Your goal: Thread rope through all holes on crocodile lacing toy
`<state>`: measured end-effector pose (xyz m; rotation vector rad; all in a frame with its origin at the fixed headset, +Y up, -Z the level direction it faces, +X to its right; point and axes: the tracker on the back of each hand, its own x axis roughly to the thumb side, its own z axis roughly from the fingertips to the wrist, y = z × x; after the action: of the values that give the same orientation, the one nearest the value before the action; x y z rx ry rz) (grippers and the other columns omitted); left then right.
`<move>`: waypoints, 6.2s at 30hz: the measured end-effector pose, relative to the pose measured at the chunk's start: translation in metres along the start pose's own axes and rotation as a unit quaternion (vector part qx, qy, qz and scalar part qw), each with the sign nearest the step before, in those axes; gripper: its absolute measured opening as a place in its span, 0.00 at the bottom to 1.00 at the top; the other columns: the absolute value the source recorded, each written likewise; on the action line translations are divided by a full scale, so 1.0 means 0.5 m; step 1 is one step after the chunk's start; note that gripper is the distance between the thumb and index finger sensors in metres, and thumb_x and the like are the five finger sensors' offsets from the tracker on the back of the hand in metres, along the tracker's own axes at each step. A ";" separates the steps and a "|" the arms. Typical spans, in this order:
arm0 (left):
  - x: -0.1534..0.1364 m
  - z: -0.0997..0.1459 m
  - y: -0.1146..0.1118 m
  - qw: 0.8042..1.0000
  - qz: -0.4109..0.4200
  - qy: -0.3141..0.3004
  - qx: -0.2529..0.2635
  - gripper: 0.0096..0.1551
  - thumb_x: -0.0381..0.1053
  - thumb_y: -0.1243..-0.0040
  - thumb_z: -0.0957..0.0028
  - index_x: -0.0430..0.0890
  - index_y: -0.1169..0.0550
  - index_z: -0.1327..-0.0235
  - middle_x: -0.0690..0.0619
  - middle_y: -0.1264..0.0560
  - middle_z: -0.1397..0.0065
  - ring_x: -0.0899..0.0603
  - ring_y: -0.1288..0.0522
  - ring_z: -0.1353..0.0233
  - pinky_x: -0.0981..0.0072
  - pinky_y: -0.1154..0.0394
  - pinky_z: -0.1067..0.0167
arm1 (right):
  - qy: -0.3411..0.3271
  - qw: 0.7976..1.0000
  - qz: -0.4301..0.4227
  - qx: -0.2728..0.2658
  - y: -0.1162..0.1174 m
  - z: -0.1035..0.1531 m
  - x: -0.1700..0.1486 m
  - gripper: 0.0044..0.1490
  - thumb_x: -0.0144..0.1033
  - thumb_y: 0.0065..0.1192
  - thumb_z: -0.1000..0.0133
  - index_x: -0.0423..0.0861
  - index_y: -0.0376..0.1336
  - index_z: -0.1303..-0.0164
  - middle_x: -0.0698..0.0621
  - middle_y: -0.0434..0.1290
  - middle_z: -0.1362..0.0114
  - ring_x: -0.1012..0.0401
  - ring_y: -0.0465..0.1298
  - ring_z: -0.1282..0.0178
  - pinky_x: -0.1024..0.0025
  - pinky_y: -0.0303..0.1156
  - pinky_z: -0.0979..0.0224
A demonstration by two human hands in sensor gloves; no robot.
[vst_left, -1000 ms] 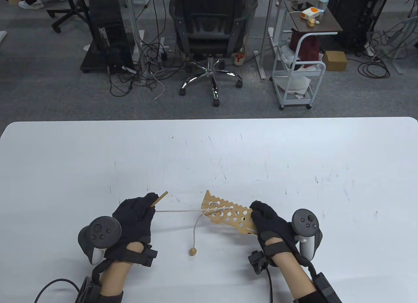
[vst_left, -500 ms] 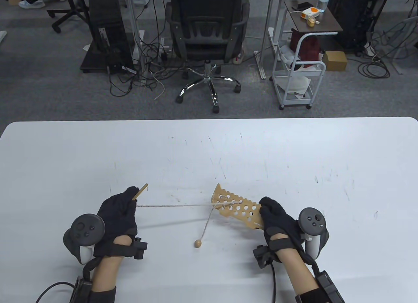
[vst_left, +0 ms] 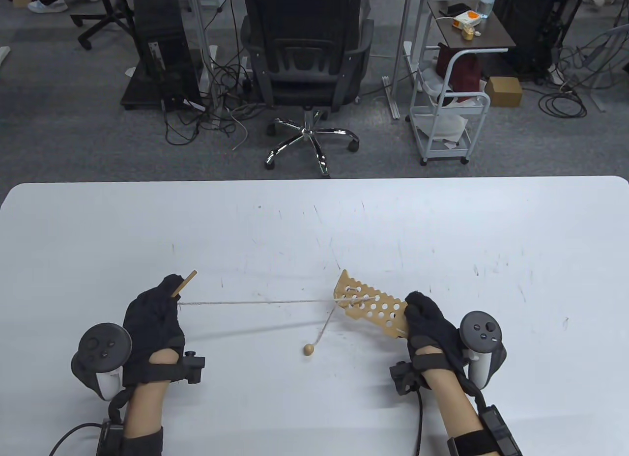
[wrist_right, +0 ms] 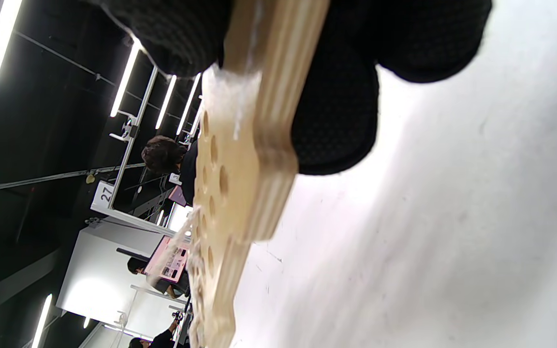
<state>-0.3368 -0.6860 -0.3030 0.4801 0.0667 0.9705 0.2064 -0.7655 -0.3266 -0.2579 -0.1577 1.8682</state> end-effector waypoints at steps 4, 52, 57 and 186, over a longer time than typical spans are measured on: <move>-0.002 0.000 0.007 1.000 0.000 0.000 0.008 0.29 0.44 0.41 0.54 0.61 0.19 0.37 0.52 0.21 0.38 0.38 0.28 0.30 0.36 0.42 0.26 | -0.010 1.000 0.017 -0.003 0.004 0.002 0.006 0.32 0.37 0.62 0.47 0.41 0.62 0.33 0.45 0.80 0.43 0.51 0.84 0.56 0.51 0.72 0.44; 0.129 0.103 -0.226 0.940 -0.013 -0.183 -0.286 0.22 0.51 0.30 0.53 0.52 0.15 0.44 0.51 0.13 0.49 0.40 0.18 0.44 0.38 0.36 0.28 | -0.111 0.987 0.011 0.118 0.115 0.093 0.077 0.31 0.38 0.63 0.47 0.40 0.63 0.34 0.44 0.81 0.45 0.52 0.85 0.59 0.52 0.73 0.47; 0.142 0.112 -0.234 0.934 -0.048 -0.203 -0.289 0.22 0.52 0.29 0.53 0.52 0.14 0.45 0.51 0.12 0.50 0.41 0.17 0.45 0.39 0.36 0.28 | -0.116 0.985 0.011 0.126 0.120 0.099 0.080 0.31 0.38 0.63 0.47 0.40 0.63 0.35 0.44 0.81 0.45 0.52 0.85 0.59 0.52 0.73 0.47; 0.067 0.103 -0.280 0.913 0.044 -0.054 -0.403 0.25 0.58 0.32 0.56 0.67 0.18 0.42 0.53 0.22 0.35 0.38 0.29 0.27 0.36 0.44 0.25 | -0.132 0.962 -0.145 0.190 0.119 0.120 0.102 0.30 0.39 0.62 0.46 0.43 0.63 0.35 0.46 0.80 0.43 0.54 0.85 0.57 0.54 0.74 0.45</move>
<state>-0.1953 -0.7433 -0.3108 -0.2307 -0.4488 0.9658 0.1215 -0.7342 -0.2874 0.2679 -0.0143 1.5941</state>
